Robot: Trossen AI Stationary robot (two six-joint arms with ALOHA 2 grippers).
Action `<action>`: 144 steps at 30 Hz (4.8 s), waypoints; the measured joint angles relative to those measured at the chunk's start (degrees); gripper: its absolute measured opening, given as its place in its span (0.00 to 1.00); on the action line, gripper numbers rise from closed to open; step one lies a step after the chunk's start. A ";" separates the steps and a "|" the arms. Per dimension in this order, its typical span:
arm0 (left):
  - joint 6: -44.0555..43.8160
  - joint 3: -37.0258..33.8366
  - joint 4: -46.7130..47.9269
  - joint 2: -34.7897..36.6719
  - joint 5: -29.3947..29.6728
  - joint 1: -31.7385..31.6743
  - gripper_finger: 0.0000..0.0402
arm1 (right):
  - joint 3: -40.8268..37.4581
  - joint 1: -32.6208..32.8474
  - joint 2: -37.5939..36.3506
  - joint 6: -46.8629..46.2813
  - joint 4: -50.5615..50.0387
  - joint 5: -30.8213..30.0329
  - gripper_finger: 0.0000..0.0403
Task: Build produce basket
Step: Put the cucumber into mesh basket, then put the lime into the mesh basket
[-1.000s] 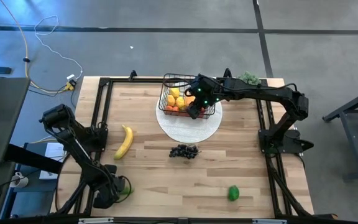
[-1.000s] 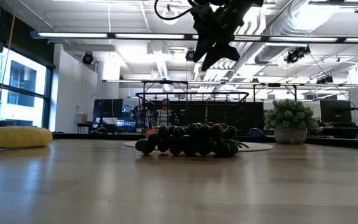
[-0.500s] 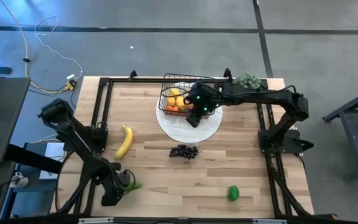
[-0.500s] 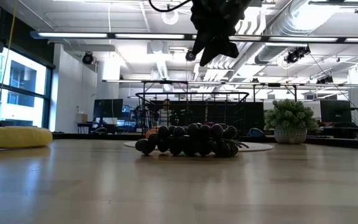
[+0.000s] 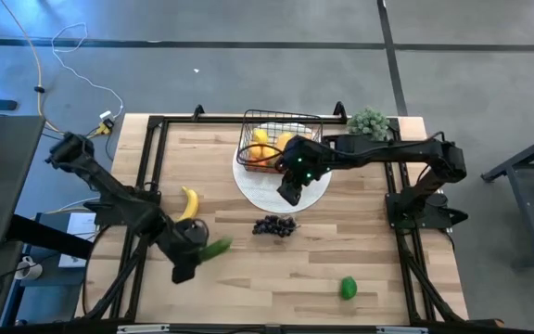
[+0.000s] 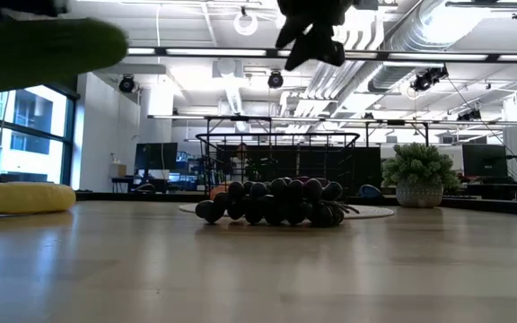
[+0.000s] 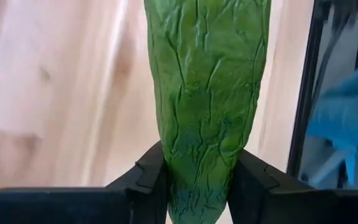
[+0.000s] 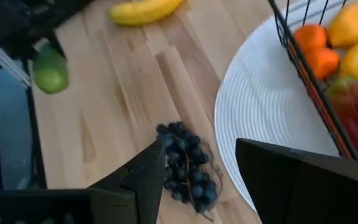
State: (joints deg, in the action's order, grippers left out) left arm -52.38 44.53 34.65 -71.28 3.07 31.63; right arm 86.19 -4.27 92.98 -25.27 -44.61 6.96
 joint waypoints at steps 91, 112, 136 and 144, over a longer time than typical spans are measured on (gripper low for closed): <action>37.74 0.00 -38.35 6.00 3.02 -50.44 0.60 | 0.02 -8.97 2.46 -6.95 28.37 -13.00 0.26; 25.16 0.00 -34.16 5.98 13.08 -50.49 0.61 | 0.00 -20.87 6.12 26.86 4.12 5.70 0.26; 18.02 0.02 -17.39 5.91 14.18 -50.49 0.61 | -0.02 -20.70 9.95 35.66 -5.68 2.34 0.53; 18.14 2.23 -7.79 5.91 12.10 -50.49 0.61 | -0.02 -20.70 9.95 31.13 -6.04 2.32 0.53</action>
State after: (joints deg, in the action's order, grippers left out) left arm -34.24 46.76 26.87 -65.36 15.17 -18.85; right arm 86.17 -24.97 102.94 5.86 -50.65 9.28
